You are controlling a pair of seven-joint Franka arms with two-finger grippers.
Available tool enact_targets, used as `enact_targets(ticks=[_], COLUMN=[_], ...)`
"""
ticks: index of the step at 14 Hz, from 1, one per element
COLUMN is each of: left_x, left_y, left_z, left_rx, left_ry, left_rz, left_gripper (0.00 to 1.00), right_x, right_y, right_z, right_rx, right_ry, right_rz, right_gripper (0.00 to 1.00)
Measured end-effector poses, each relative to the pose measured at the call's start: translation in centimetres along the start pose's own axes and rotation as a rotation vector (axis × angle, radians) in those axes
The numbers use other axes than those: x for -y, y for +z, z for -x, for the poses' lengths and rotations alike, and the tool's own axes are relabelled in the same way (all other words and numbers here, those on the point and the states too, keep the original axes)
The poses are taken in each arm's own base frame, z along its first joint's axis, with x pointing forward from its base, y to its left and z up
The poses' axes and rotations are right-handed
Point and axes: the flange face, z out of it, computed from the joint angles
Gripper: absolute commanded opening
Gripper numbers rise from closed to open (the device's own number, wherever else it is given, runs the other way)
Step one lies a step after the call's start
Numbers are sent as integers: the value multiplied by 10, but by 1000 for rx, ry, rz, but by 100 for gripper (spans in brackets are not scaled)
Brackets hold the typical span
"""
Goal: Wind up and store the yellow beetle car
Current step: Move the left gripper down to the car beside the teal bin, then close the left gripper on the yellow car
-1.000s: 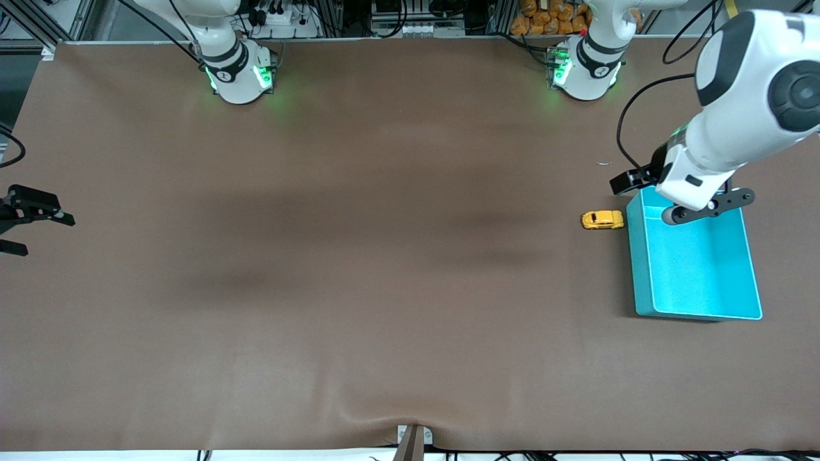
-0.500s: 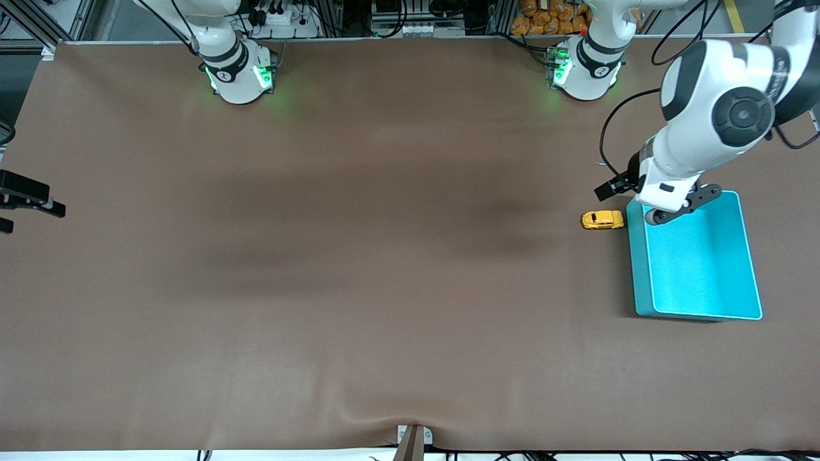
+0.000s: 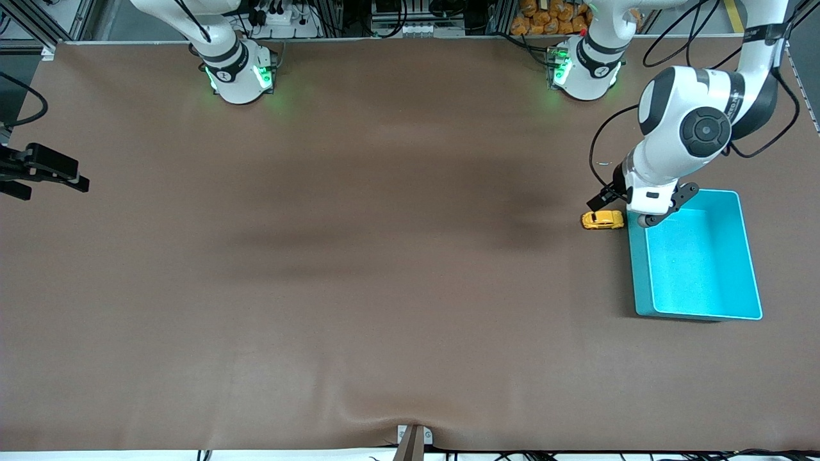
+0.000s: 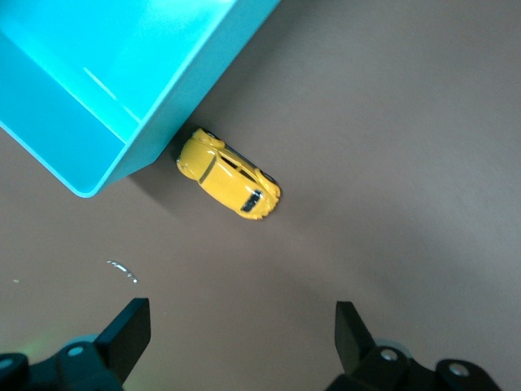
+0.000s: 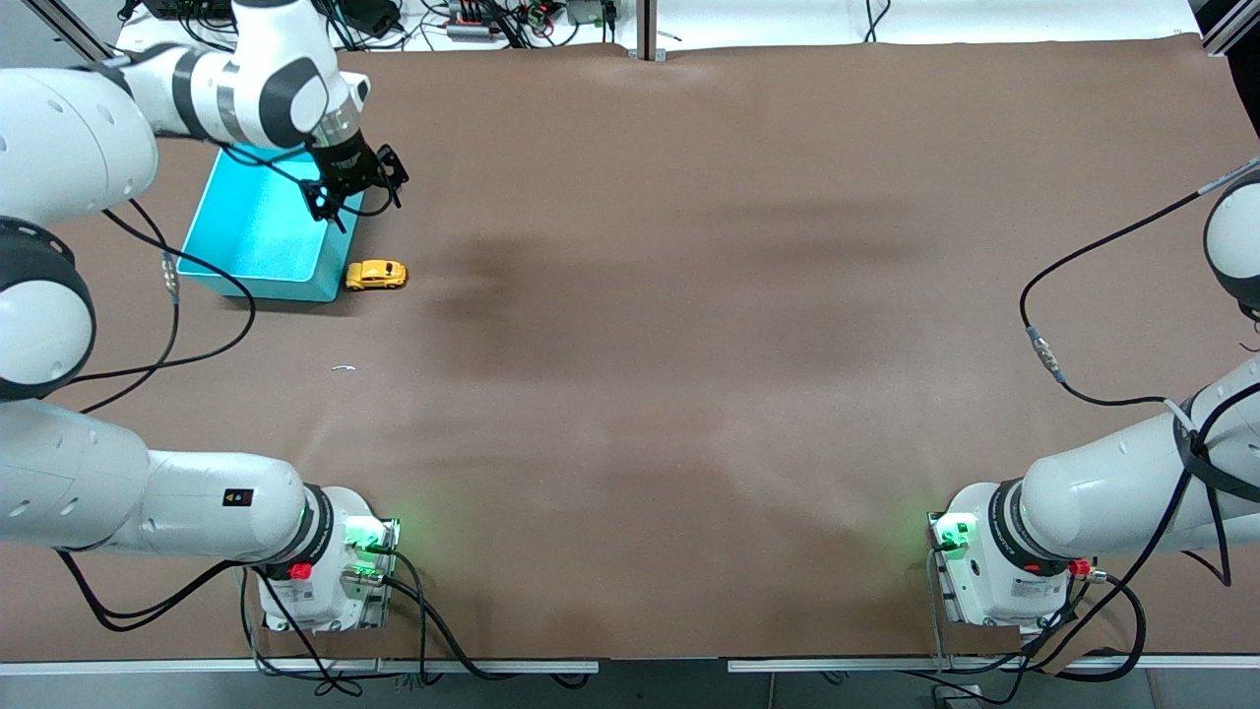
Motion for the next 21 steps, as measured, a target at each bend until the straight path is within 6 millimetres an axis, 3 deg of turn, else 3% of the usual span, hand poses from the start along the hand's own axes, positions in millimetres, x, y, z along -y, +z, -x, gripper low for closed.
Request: enact_targets(ticks=[4,7,11,15,21], left_x=[23,21,17,35,38], left_y=[34,57,79,97,136], left_z=[-17,-25,-31,-46,-45], left_rx=[-10,-5,-4,-9,27], left_ry=[-219,-367,-495,-563,-572], left_rz=[35,52,78,109,79], left_gripper=[100,100,100,100,100], right_x=[-2,2,7,13,11], right_y=[2,11,20,22,38], right_z=[0,8,47,70,69], right_rx=[5,-5,-14,-16,-1], right_ry=[4,-1,-8,-21,-18], right_rz=[0,-1,20,34,34], right_gripper=[100,100,100,100,100])
